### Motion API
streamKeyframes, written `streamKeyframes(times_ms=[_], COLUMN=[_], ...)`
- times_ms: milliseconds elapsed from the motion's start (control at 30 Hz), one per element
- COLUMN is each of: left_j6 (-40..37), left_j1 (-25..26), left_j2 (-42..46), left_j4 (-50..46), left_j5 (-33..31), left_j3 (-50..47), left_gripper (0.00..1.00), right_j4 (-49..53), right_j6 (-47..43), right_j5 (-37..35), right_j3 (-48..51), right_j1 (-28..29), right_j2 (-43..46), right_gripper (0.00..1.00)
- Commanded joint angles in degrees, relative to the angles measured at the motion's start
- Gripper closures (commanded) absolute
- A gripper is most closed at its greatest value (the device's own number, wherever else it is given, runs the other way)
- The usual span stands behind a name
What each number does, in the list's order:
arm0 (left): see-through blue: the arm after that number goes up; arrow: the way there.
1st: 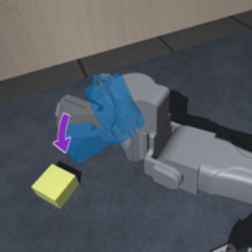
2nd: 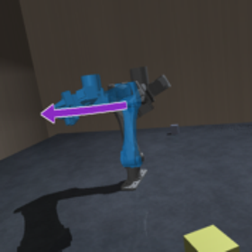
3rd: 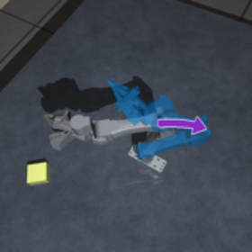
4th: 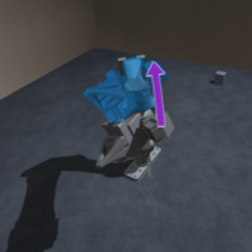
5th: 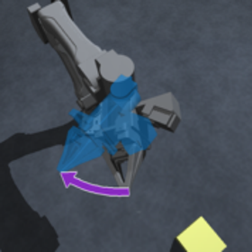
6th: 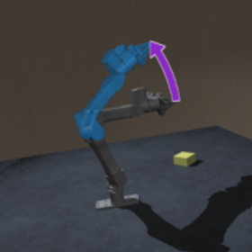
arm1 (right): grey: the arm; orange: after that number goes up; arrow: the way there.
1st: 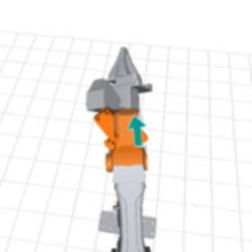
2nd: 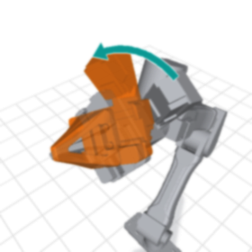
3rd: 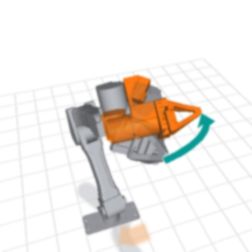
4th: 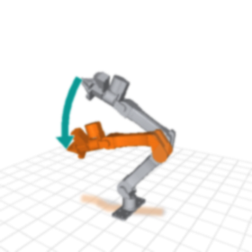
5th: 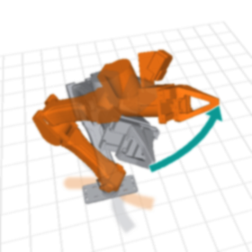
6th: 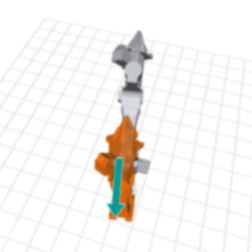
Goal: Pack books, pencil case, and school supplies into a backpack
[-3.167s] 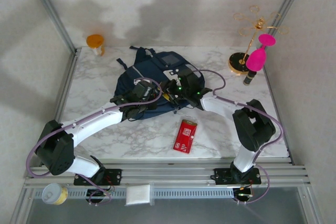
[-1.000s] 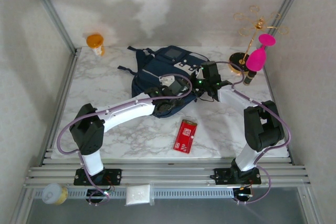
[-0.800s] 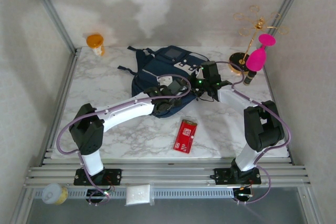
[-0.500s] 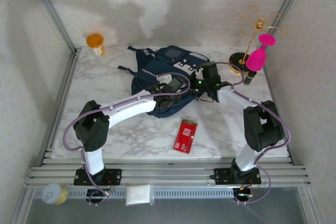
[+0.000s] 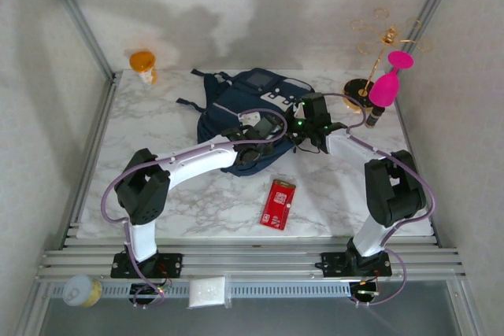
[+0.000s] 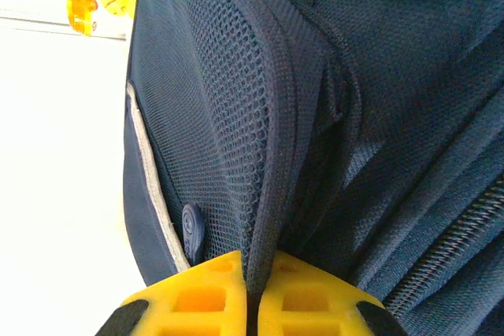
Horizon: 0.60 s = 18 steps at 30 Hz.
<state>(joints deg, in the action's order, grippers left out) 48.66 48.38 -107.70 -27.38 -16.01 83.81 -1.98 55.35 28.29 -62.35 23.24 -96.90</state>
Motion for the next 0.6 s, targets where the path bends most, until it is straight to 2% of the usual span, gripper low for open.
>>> streamKeyframes(times_ms=[0,133,233,333,433,533,567], left_j6=[-1.46,-2.94,-2.96,-2.0,-1.18,-1.89,-1.85], left_j1=[-1.92,-2.33,-1.57,-0.84,1.94,2.77,2.77], left_j2=[0.05,3.37,6.66,11.81,14.87,13.87,13.39], left_j4=[3.19,1.22,-3.78,-1.92,-0.27,-0.41,-1.92], left_j5=[-2.23,-3.07,-4.99,-0.4,2.48,4.98,3.64], left_j3=[0.6,-2.48,-5.28,-11.72,-14.42,-12.01,-10.71], left_gripper=[0.99,1.0,1.0,1.0,1.0,1.0,1.0], right_j4=[-4.79,-2.3,1.55,5.29,13.56,15.69,16.38], right_j6=[0.48,-2.35,-4.97,-9.16,-15.87,-17.39,-18.15], right_j5=[3.94,3.85,4.14,6.38,7.09,8.92,9.09], right_j3=[-3.45,-8.32,-12.64,-15.55,-20.53,-21.29,-21.52], right_j1=[1.8,4.32,6.56,7.33,4.55,-0.72,-1.81], right_j2=[-1.24,-3.78,-6.1,-7.47,-9.14,-9.42,-9.15], right_gripper=[1.0,1.0,1.0,1.0,1.0,1.0,1.0])
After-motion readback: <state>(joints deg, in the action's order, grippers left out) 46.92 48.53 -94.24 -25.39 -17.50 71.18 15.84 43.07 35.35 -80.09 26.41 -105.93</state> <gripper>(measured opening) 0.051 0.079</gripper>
